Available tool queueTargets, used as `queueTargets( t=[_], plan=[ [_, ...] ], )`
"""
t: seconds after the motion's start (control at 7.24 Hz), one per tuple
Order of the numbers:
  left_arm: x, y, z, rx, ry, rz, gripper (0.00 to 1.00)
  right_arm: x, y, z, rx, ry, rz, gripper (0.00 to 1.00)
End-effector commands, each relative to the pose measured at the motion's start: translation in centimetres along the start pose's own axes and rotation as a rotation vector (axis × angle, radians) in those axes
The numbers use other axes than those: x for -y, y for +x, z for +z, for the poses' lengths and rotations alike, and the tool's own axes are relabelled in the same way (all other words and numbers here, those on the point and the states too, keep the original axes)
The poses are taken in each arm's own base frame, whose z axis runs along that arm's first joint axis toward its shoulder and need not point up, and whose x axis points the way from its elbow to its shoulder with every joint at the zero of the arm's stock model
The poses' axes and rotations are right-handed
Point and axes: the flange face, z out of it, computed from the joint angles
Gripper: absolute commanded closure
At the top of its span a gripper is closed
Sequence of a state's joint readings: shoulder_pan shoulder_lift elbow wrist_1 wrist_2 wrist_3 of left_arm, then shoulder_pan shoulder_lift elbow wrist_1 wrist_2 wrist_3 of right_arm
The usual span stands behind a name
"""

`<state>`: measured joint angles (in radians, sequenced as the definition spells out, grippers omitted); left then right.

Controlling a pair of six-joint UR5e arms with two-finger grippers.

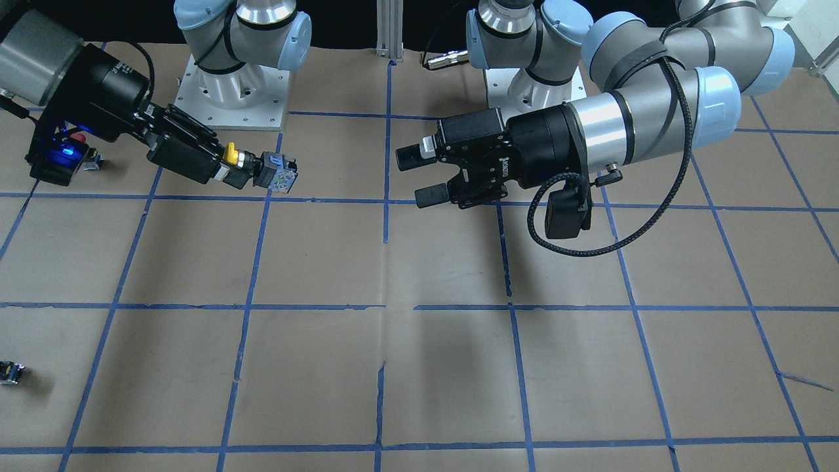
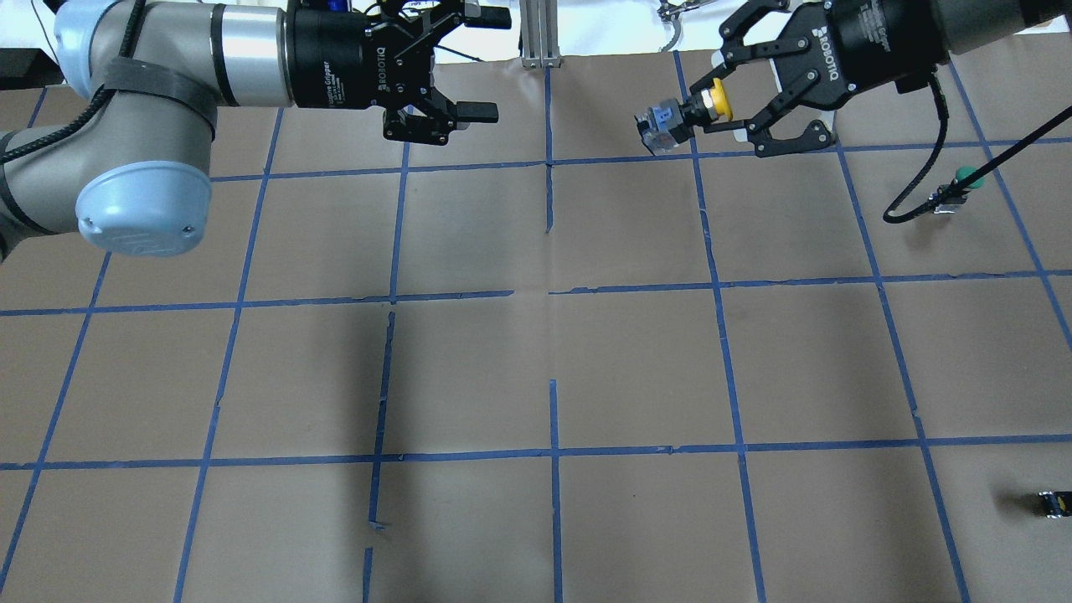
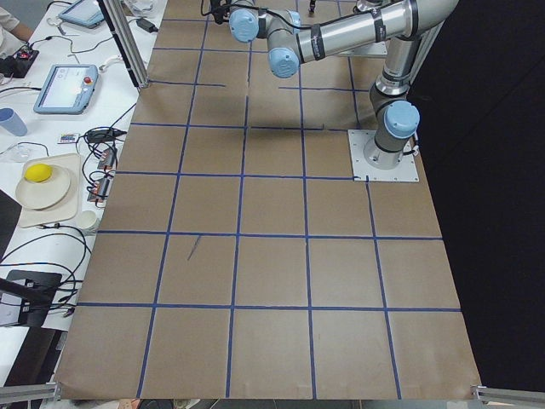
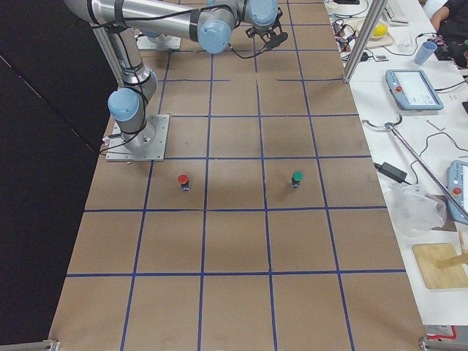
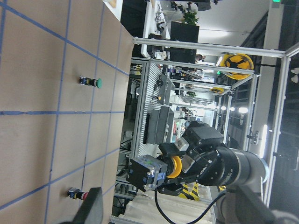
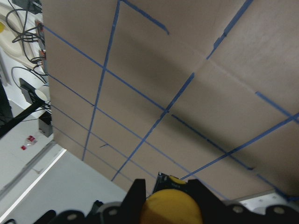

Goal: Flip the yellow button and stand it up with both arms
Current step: 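Carry the button with the right gripper farther from the robot and lower it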

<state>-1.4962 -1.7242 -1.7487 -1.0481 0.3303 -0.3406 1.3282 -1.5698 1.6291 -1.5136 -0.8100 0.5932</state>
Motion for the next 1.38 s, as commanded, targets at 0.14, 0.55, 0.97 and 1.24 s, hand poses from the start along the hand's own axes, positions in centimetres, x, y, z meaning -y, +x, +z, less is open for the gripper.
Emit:
queueTargets(
  t=[0.14, 0.55, 0.97, 1.24],
  plan=[
    [2.0, -2.0, -1.0, 0.324, 0.14, 0.025, 0.01, 6.0, 6.8, -4.0, -0.335, 0.052, -0.645, 0.8],
    [2.8, -2.2, -3.6, 0.698, 0.257, 0.028, 0.01, 12.3, 13.1, -8.0, -0.562, -0.042, -1.165, 0.81],
    [2.1, -0.5, -7.1, 1.043, 0.192, 0.06, 0.01, 18.2, 18.9, -8.5, -0.663, -0.016, -1.598, 0.81],
    [1.6, -0.5, -8.6, 1.212, 0.138, 0.103, 0.01, 20.1, 22.6, -8.6, -0.663, -0.076, -1.849, 0.81]
  ],
)
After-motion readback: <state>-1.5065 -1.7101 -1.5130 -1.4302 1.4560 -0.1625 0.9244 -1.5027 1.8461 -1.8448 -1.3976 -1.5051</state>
